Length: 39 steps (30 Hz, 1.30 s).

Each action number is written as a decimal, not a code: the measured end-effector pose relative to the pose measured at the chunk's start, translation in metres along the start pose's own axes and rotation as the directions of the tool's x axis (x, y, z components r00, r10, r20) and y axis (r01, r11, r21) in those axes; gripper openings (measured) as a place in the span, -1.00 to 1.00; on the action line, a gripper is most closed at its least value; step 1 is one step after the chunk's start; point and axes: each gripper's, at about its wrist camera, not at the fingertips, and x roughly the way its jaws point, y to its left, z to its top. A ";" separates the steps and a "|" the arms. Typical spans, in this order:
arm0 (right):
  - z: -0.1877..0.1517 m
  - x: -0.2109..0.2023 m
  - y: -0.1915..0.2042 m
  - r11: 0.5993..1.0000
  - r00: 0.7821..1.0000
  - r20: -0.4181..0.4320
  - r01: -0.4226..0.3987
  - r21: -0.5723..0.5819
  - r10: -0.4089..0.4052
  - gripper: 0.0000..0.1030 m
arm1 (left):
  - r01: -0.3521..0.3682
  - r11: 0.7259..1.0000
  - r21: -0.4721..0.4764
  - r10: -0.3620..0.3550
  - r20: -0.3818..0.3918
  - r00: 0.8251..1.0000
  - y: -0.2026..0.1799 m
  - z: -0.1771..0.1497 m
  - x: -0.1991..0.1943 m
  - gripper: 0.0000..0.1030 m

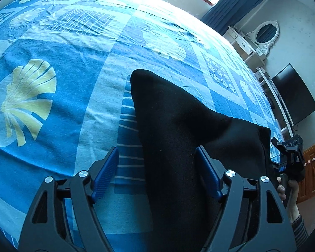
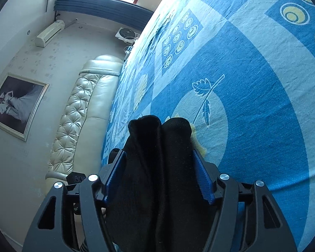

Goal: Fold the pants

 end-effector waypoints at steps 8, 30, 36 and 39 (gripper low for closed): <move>-0.045 -0.059 -0.014 1.000 1.000 0.024 0.015 0.024 -0.016 0.49 | 0.169 0.973 -0.155 -0.171 -0.001 0.985 0.029 -0.057 -0.038 0.62; -0.072 -0.018 0.009 0.988 0.988 -0.066 0.131 -0.087 -0.137 0.56 | 0.246 0.949 -0.198 -0.257 -0.033 0.966 -0.005 -0.089 -0.024 0.46; -0.075 -0.019 0.006 0.988 0.986 -0.082 0.140 -0.067 -0.145 -0.15 | 0.178 0.967 -0.184 -0.191 -0.050 0.980 -0.016 -0.090 -0.023 -0.07; -0.077 -0.023 0.007 0.992 0.990 -0.075 0.116 -0.048 -0.119 -0.24 | 0.142 0.977 -0.161 -0.151 -0.049 0.987 -0.024 -0.089 -0.029 -0.20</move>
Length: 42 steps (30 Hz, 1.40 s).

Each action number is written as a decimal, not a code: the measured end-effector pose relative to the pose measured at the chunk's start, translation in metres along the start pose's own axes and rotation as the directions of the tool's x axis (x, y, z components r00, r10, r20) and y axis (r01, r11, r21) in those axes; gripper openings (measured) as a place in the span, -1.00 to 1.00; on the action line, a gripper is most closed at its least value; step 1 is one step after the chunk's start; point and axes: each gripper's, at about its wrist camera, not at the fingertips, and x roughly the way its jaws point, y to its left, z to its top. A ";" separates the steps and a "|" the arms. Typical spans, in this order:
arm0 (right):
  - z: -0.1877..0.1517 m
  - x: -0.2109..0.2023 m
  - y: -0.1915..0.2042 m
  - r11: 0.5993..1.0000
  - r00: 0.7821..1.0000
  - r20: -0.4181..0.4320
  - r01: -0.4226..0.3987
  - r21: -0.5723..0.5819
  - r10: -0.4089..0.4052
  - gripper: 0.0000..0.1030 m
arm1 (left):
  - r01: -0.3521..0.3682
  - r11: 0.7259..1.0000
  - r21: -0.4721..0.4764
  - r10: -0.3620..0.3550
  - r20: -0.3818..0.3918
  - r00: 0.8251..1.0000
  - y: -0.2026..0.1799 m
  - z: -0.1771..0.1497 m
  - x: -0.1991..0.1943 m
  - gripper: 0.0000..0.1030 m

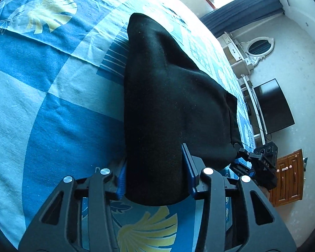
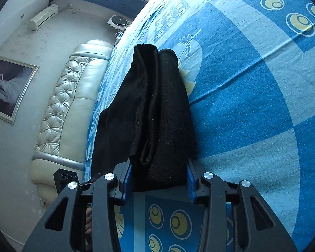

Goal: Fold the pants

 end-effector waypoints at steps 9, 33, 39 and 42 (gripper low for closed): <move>-0.010 -0.013 -0.003 0.999 0.999 -0.004 -0.037 0.017 0.038 -0.30 | -0.031 0.999 0.014 0.031 -0.011 0.999 -0.005 -0.006 -0.011 -0.25; -0.067 -0.037 -0.006 0.997 0.998 -0.016 -0.057 0.057 0.058 -0.30 | -0.041 0.998 0.050 0.042 -0.020 0.999 -0.002 -0.028 -0.023 -0.24; -0.064 -0.037 -0.012 0.995 0.997 -0.002 -0.076 0.071 0.076 -0.01 | -0.002 1.000 0.023 0.002 -0.020 1.000 0.004 -0.018 -0.017 0.00; -0.064 -0.044 -0.018 0.989 0.993 0.033 -0.113 0.099 0.110 0.21 | 0.012 1.000 -0.012 -0.012 0.000 1.000 0.012 -0.018 -0.020 0.37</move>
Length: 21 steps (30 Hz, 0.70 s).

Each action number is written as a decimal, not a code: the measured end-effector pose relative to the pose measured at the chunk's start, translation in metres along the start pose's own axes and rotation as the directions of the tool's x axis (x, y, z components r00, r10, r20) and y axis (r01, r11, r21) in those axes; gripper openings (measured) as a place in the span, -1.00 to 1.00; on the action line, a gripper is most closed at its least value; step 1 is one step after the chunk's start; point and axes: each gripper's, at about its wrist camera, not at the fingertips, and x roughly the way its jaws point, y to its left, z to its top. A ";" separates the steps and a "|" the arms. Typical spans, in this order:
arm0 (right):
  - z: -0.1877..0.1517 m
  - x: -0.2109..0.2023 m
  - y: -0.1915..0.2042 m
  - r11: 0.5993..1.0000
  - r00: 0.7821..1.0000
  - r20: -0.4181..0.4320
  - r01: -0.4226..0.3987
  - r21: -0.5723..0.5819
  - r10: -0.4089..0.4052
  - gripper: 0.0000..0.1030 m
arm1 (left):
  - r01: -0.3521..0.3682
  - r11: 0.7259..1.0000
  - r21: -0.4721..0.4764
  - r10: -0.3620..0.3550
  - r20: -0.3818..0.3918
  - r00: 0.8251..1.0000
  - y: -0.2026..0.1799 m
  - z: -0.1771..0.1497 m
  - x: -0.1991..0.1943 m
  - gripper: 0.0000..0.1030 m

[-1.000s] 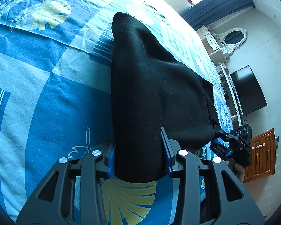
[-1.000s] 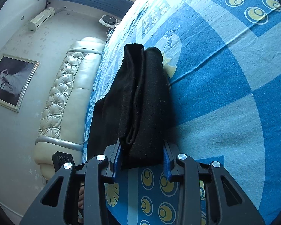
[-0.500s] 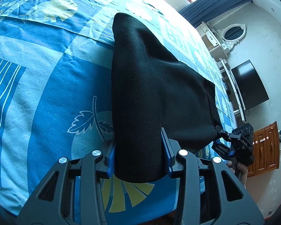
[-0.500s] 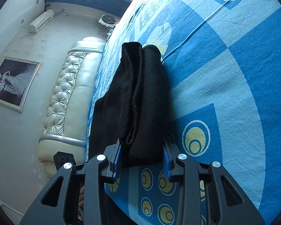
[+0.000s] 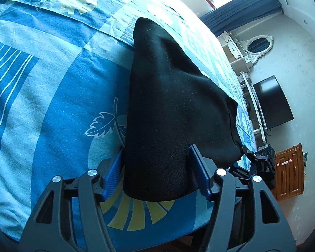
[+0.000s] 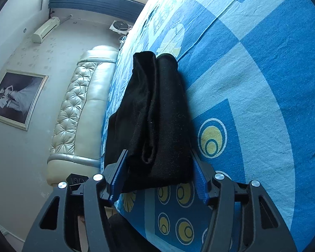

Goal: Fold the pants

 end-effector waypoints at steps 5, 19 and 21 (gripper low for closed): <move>-0.002 0.002 0.005 1.000 1.000 0.007 -0.007 -0.018 0.007 0.40 | 0.060 0.996 -0.059 -0.060 0.001 0.998 0.013 -0.001 0.003 0.48; -0.006 0.022 0.013 0.998 0.999 -0.030 0.032 -0.056 -0.033 -0.16 | 0.016 1.000 -0.016 -0.016 -0.007 1.000 -0.003 0.000 0.021 -0.12; -0.007 0.017 0.011 1.000 1.000 -0.028 0.000 -0.029 -0.001 -0.21 | 0.007 1.000 -0.016 -0.007 -0.007 1.000 -0.005 0.000 0.016 -0.18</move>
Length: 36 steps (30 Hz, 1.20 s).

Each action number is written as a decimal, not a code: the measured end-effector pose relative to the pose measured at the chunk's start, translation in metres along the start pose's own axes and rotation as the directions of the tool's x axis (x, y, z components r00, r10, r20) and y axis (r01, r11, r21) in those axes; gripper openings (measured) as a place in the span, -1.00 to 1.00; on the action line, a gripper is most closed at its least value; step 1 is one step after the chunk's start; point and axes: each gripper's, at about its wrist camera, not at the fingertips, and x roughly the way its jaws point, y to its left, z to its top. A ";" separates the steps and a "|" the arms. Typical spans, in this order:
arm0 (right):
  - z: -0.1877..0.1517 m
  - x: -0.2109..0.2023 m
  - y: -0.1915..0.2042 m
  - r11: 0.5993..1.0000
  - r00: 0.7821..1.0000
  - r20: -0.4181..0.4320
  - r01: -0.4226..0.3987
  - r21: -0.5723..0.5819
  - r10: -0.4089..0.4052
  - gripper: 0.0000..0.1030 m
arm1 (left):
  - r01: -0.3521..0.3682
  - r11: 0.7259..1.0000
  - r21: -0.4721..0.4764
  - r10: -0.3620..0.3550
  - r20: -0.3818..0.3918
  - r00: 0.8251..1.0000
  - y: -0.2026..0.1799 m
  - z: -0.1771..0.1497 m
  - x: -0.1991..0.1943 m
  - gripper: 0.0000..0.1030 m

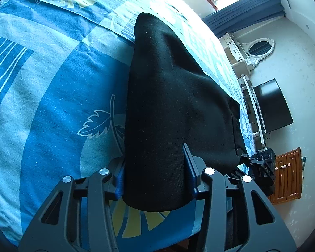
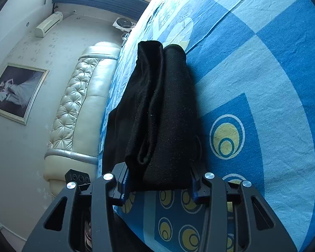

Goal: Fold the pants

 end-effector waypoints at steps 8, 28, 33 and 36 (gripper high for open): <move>-0.013 -0.012 0.001 1.000 1.000 -0.028 0.001 -0.004 -0.001 -0.24 | -0.037 0.998 0.048 0.037 -0.006 0.999 -0.010 -0.015 -0.015 -0.20; -0.027 -0.015 -0.014 1.000 1.000 -0.016 -0.007 0.027 0.007 -0.24 | -0.048 0.995 0.084 0.048 0.005 0.999 -0.013 -0.022 -0.017 -0.18; -0.027 -0.016 -0.016 1.000 1.000 -0.014 -0.009 0.027 0.009 -0.24 | -0.047 0.995 0.083 0.047 0.005 0.999 -0.013 -0.021 -0.016 -0.17; -0.027 -0.016 -0.016 1.000 1.000 -0.014 -0.011 0.029 0.012 -0.24 | -0.042 0.996 0.082 0.042 0.006 0.999 -0.012 -0.023 -0.017 -0.15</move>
